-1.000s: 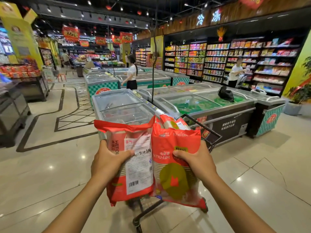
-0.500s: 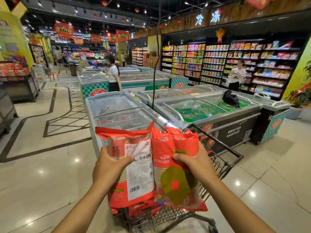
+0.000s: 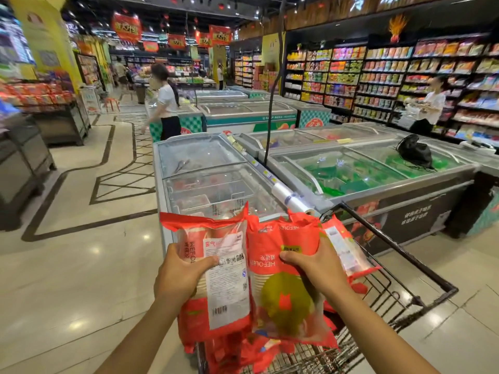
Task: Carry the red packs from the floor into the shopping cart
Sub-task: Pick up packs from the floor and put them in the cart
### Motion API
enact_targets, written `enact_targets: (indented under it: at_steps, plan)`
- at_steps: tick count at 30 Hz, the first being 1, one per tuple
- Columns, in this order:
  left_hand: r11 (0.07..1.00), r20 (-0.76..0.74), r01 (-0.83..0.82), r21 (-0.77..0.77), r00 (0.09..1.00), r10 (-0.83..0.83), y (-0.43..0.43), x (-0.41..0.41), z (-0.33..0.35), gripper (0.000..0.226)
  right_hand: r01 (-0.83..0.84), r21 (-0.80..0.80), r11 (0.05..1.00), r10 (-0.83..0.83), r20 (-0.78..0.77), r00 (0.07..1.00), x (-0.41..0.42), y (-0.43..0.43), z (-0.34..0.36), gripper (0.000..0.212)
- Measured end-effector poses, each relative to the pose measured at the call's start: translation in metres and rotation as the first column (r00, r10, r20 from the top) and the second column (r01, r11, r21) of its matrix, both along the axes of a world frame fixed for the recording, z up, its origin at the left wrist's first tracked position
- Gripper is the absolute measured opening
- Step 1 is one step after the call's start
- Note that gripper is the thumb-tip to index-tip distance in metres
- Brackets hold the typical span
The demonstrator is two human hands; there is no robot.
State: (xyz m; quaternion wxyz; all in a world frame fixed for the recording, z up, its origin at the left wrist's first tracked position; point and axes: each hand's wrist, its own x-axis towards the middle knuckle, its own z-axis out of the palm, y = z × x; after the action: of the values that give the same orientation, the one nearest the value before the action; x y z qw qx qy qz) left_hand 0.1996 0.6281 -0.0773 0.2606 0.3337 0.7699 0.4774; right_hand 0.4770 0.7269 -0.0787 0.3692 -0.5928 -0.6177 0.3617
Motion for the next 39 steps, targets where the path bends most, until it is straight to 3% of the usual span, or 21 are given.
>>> enact_targets:
  at_steps: [5,7,12,18,22,26,32,36,39]
  plan:
    - [0.996,0.061,-0.044,-0.077,0.997,0.049,0.067,-0.004,-0.025,0.08,-0.036,-0.117,0.992,0.04,0.029,0.999,-0.014,0.085,-0.018,0.078]
    - [0.994,0.081,-0.046,-0.103,0.995,0.055,0.096,-0.005,-0.037,0.076,-0.052,-0.159,0.986,0.061,0.052,0.997,-0.018,0.117,-0.029,0.08]
    - [0.974,0.031,-0.1,-0.205,0.994,0.109,0.154,-0.005,-0.068,0.063,-0.068,-0.191,0.979,0.104,0.184,0.977,-0.032,0.181,-0.054,0.059]
    - [0.952,-0.063,-0.124,-0.282,0.992,0.11,0.193,-0.009,-0.098,0.052,-0.056,-0.268,0.962,0.143,0.315,0.938,-0.046,0.225,-0.078,0.077]
    - [0.935,-0.11,-0.111,-0.338,0.991,0.077,0.204,-0.017,-0.112,0.072,-0.052,-0.222,0.974,0.143,0.414,0.899,-0.05,0.235,-0.087,0.08]
    - [0.932,-0.083,-0.015,-0.363,0.996,-0.016,0.211,-0.018,-0.122,0.088,-0.12,-0.198,0.973,0.207,0.514,0.832,-0.054,0.232,-0.093,0.096]
    - [0.95,-0.043,-0.032,-0.31,0.999,0.019,0.21,-0.014,-0.134,0.069,-0.225,-0.21,0.952,0.307,0.621,0.721,-0.057,0.225,-0.089,0.066]
    - [0.964,-0.027,-0.041,-0.264,0.999,0.035,0.204,-0.015,-0.143,0.098,-0.29,-0.212,0.933,0.356,0.651,0.671,-0.059,0.211,-0.084,0.058]
    - [0.955,-0.18,-0.007,-0.298,0.983,-0.049,0.19,-0.002,-0.12,0.101,-0.335,-0.156,0.929,0.345,0.69,0.636,-0.058,0.199,-0.076,0.065]
